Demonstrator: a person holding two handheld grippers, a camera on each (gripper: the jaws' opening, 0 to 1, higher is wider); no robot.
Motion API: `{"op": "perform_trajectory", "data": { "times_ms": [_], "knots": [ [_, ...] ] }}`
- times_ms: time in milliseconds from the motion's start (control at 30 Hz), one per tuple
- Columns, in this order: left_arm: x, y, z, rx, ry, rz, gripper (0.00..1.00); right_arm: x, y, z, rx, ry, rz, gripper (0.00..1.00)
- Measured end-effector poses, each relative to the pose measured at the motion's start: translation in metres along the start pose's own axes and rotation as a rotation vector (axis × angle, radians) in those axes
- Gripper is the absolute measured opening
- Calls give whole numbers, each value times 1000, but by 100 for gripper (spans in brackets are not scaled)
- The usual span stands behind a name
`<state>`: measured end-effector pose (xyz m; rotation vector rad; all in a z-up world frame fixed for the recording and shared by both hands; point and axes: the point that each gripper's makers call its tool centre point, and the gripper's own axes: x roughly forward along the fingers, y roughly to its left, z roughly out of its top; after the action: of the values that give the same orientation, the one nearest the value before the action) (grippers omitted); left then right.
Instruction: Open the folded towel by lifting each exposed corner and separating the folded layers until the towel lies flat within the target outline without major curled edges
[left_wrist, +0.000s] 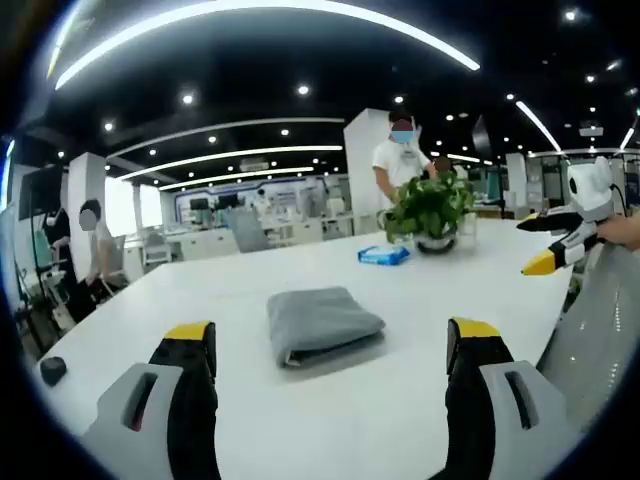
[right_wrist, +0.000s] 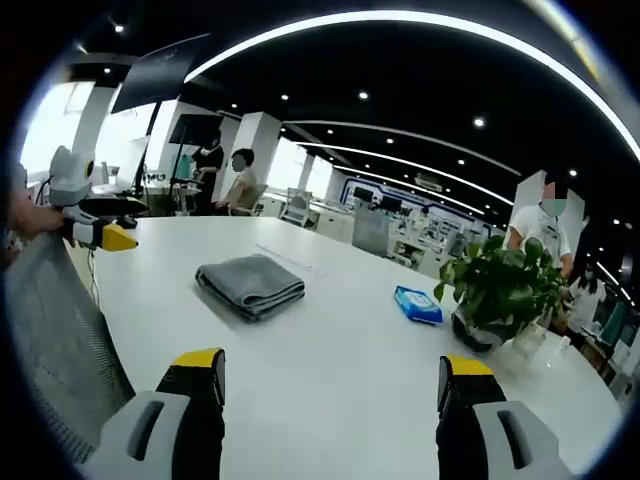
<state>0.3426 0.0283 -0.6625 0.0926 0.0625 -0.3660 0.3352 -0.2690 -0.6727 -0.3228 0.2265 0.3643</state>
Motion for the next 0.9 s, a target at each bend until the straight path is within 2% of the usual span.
{"op": "perform_trajectory", "data": {
  "times_ms": [500, 567, 633, 767, 900],
  "knots": [
    [0, -3, 0, 7, 7, -6, 96, -1, 0, 2, 3, -9, 5, 88],
    [1, -5, -1, 25, 22, -10, 95, -2, -1, 2, 3, -11, 6, 88],
    [1, -7, -2, 60, 30, -18, 93, -3, -2, 3, 21, -15, 14, 88],
    [-1, -2, -2, 50, 35, 8, 93, -5, -7, 7, 48, -35, 24, 88],
    [-1, 2, -3, 52, 46, 31, 93, -7, -22, 3, 178, -45, 20, 90]
  ]
}}
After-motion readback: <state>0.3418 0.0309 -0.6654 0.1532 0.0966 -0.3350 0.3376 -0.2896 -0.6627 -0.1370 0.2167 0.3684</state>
